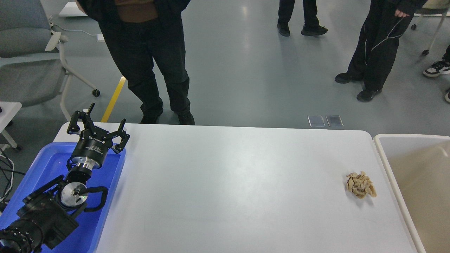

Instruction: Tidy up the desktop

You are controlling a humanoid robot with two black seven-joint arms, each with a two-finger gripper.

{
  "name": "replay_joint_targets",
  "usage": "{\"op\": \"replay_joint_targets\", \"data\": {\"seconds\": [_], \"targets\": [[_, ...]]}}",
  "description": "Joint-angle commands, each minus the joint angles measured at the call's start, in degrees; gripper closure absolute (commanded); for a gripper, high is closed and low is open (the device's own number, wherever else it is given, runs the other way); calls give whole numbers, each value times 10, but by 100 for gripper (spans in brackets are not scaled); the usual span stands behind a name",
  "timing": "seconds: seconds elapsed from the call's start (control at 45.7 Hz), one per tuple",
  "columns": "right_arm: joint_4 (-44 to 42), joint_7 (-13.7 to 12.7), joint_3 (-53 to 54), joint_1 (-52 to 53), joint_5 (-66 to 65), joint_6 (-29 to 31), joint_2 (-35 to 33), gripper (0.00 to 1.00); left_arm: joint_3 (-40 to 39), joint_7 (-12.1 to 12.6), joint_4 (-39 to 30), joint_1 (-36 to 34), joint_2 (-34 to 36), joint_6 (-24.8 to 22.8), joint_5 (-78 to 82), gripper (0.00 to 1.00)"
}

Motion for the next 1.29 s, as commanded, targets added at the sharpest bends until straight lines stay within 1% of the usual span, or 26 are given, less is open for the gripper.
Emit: {"op": "replay_joint_targets", "data": {"seconds": [0.0,0.044,0.066,0.153,0.307,0.416,0.569,0.679,0.788,0.876,0.942,1.095,1.27], "targets": [[70,4,146,73,37,-6,-58,1,0,0,0,0,0,0,0,0],[94,5,188,83,43,-6,-69,1,0,0,0,0,0,0,0,0],[117,6,242,89,51,-6,-76,1,0,0,0,0,0,0,0,0],[156,6,337,89,55,-5,-81,1,0,0,0,0,0,0,0,0],[230,6,447,89,55,-3,-85,1,0,0,0,0,0,0,0,0],[284,6,471,85,55,-1,-87,1,0,0,0,0,0,0,0,0],[316,6,491,78,55,1,-81,1,0,0,0,0,0,0,0,0],[375,6,523,46,55,4,-81,1,0,0,0,0,0,0,0,0],[443,6,599,2,55,9,-69,1,0,0,0,0,0,0,0,0],[486,6,685,-35,55,9,-39,1,0,0,0,0,0,0,0,0],[508,5,729,-64,54,13,-13,1,-1,0,0,0,0,0,0,0],[522,6,750,-113,47,16,29,1,0,0,0,0,0,0,0,0],[522,6,751,-160,47,17,57,1,0,0,0,0,0,0,0,0]]}}
